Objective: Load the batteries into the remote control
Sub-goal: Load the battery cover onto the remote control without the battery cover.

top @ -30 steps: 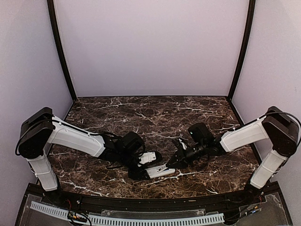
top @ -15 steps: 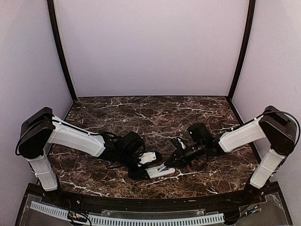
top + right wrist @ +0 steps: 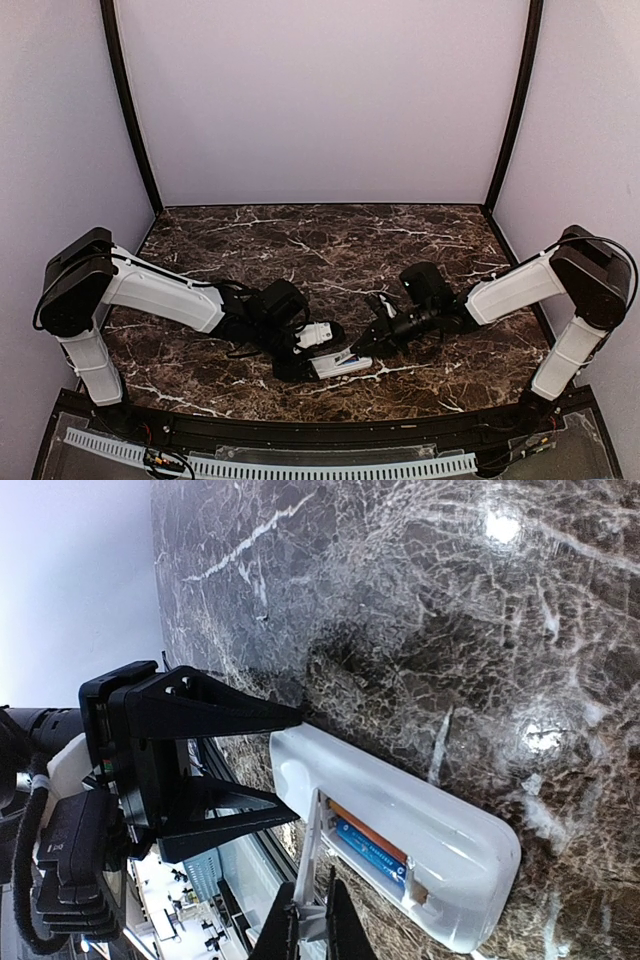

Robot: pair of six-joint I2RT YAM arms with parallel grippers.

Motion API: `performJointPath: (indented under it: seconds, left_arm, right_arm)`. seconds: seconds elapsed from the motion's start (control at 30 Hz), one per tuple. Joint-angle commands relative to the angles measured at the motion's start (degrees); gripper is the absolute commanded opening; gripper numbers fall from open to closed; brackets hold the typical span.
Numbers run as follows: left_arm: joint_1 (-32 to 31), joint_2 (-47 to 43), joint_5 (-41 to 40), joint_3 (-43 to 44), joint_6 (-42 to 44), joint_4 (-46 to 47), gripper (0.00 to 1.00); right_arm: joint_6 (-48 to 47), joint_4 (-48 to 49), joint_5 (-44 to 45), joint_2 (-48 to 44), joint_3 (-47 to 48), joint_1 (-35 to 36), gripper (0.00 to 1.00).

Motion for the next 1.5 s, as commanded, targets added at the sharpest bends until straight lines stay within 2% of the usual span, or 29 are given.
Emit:
performJointPath:
  seconds: [0.0, 0.4, 0.5, 0.53, 0.97, 1.37, 1.47]
  left_arm:
    - [-0.55, 2.68, 1.18, -0.67, -0.66, -4.41, 0.14]
    - [-0.56, 2.81, 1.1, -0.58, -0.84, -4.61, 0.14]
    - [-0.55, 2.91, 1.12, -0.51, -0.88, -4.62, 0.15]
    - [-0.55, 2.92, 1.09, -0.5, -0.94, -4.63, 0.15]
    - [-0.55, 2.93, 1.08, -0.36, -1.01, -4.76, 0.15]
    - [-0.55, 3.08, 1.12, -0.27, -1.15, -4.93, 0.15]
    - [-0.55, 3.1, 1.11, -0.13, -1.1, -5.11, 0.15]
  right_arm:
    - [0.02, -0.55, 1.52, 1.81, -0.97, 0.97, 0.0]
    - [-2.18, -5.07, 1.41, 1.93, 0.83, 1.35, 0.04]
    - [-3.26, -7.6, 1.75, 1.49, 1.89, 1.35, 0.16]
    - [-3.55, -8.06, 1.96, 1.31, 2.21, 1.35, 0.17]
    - [-7.73, -14.08, 4.45, 1.76, 6.62, 1.35, 0.18]
    - [-11.29, -20.91, 6.9, 0.86, 9.94, 1.35, 0.37]
    - [-11.54, -21.55, 6.92, 0.56, 10.16, 1.35, 0.39]
